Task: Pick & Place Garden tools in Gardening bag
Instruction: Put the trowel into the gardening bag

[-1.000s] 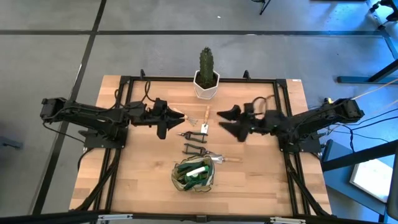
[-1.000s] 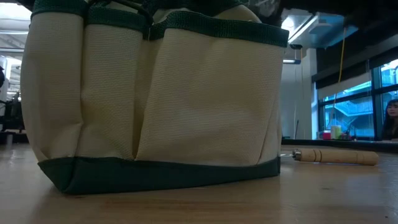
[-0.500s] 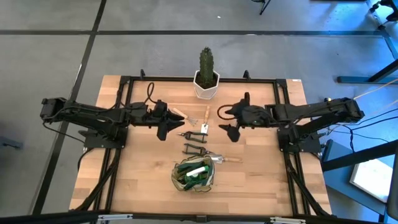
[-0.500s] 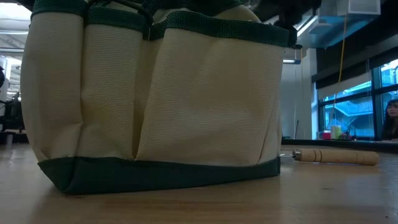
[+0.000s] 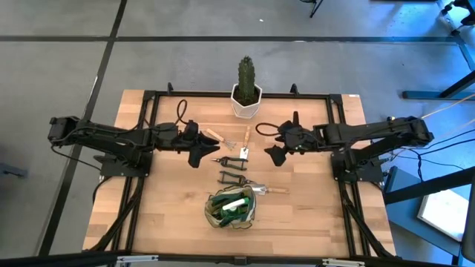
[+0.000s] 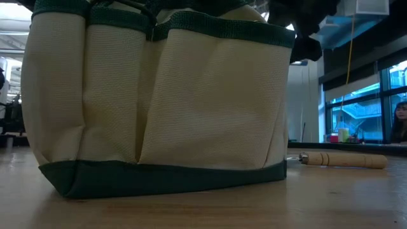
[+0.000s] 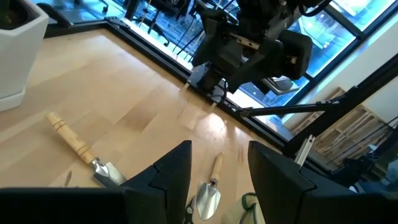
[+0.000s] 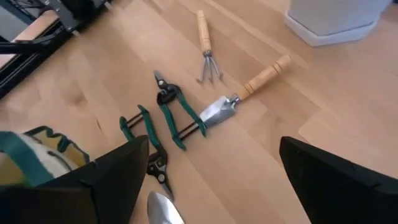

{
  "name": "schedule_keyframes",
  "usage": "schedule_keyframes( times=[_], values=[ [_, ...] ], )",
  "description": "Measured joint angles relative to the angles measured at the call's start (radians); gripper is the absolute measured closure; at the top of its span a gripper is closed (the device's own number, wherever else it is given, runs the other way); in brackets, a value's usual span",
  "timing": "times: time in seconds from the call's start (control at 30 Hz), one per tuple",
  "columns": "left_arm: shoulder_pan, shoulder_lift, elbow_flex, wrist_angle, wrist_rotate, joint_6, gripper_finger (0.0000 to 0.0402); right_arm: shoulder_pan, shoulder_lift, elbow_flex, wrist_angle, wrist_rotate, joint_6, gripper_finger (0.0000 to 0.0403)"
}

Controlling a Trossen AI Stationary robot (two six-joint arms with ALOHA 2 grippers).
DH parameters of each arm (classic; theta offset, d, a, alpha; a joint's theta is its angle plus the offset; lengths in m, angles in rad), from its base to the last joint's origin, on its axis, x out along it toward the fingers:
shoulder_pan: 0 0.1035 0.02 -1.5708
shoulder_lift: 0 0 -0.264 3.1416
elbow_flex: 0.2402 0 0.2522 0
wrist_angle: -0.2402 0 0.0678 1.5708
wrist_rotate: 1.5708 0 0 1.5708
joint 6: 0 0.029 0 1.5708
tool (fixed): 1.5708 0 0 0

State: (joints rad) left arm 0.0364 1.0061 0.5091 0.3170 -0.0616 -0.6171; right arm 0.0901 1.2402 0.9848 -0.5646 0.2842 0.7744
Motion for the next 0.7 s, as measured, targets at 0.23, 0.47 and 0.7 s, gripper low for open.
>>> schedule_keyframes(
  times=[0.23,0.47,0.7],
  values=[
    [0.0,0.0,0.0,-0.008,-0.006,-0.003,0.0249,0.0,0.057,0.0,0.004,-0.137,-0.178,0.0048],
    [-0.002,0.0,0.0,-0.012,0.012,-0.052,0.0249,0.002,0.068,0.0,0.004,-0.226,-0.29,0.0071],
    [-0.003,0.0,0.0,-0.016,0.013,-0.057,0.0249,-0.053,0.068,0.0,0.005,-0.215,-0.199,0.0089]
  ],
)
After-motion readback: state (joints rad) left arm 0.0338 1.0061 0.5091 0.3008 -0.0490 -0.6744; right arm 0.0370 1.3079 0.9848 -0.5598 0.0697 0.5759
